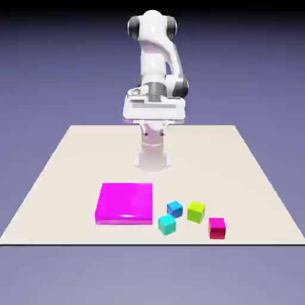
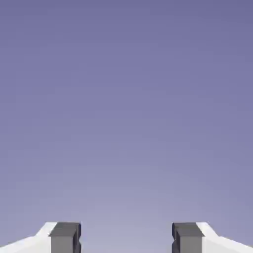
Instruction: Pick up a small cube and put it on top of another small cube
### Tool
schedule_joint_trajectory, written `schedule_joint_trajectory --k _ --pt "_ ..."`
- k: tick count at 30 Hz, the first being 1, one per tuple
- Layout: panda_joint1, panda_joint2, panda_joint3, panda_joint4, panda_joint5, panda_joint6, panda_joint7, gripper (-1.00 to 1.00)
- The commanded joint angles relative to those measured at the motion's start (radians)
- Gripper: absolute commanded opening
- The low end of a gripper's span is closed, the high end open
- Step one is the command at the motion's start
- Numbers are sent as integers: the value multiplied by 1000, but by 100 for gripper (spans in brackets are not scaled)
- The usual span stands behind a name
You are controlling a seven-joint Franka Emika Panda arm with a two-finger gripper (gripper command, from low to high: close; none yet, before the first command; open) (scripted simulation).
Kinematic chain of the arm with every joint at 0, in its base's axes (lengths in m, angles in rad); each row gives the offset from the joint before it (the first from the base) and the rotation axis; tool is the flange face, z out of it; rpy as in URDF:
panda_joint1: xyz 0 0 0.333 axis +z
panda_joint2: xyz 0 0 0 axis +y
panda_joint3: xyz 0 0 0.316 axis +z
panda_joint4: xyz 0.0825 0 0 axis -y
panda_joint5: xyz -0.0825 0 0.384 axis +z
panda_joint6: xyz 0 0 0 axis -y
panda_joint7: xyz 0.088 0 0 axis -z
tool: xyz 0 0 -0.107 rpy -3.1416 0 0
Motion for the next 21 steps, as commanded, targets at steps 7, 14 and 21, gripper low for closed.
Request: schedule_joint_trajectory --k 7,14,21 --pt "108 254 -27 35 2 -87 -97 0" --pt "217 507 -54 70 4 -175 -194 0" --pt "261 706 -56 101 16 -159 -250 0"
